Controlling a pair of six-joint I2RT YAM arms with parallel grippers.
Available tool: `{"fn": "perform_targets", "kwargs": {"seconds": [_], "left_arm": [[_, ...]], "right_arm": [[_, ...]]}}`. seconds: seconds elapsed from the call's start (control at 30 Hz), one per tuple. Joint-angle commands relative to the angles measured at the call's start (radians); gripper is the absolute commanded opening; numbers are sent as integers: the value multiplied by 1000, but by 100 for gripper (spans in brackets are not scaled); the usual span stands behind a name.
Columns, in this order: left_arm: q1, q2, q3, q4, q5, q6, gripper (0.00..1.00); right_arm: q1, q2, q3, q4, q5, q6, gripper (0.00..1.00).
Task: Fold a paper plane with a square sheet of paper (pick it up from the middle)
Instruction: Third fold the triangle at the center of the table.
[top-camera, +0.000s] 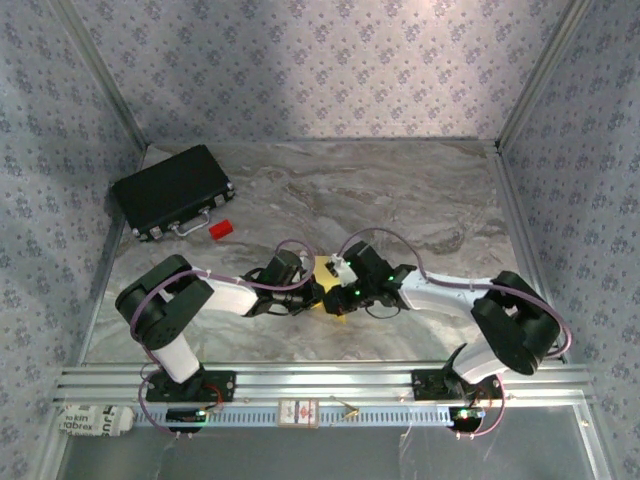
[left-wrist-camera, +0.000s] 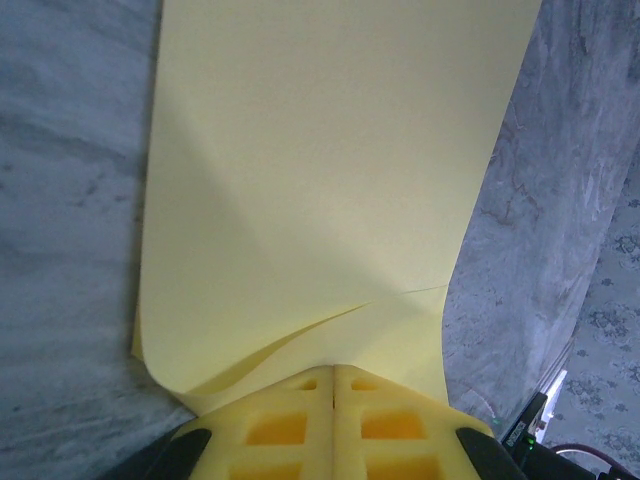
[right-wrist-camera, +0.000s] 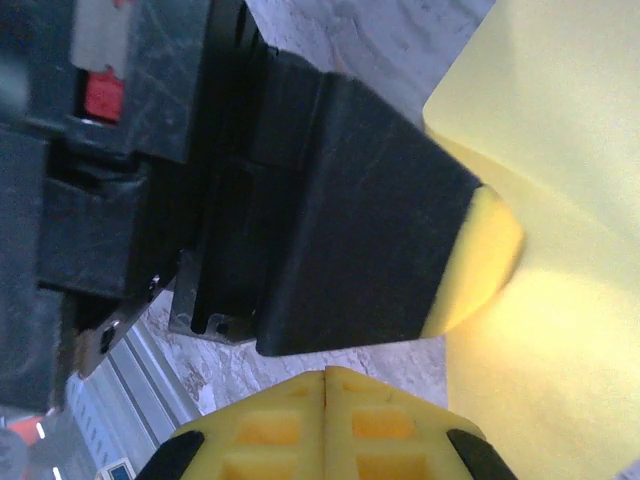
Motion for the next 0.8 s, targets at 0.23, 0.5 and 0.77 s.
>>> {"fn": "perform_targets", "kwargs": {"seconds": [0.23, 0.5, 0.77], "left_arm": [[-6, 32, -15, -72, -23, 16, 0], [-4, 38, -15, -72, -24, 18, 0], [-3, 38, -29, -71, -23, 17, 0]], "right_arm": [[28, 111, 32, -52, 69, 17, 4], [27, 104, -31, -1, 47, 50, 4], [25, 76, -96, 69, 17, 93, 6]]}}
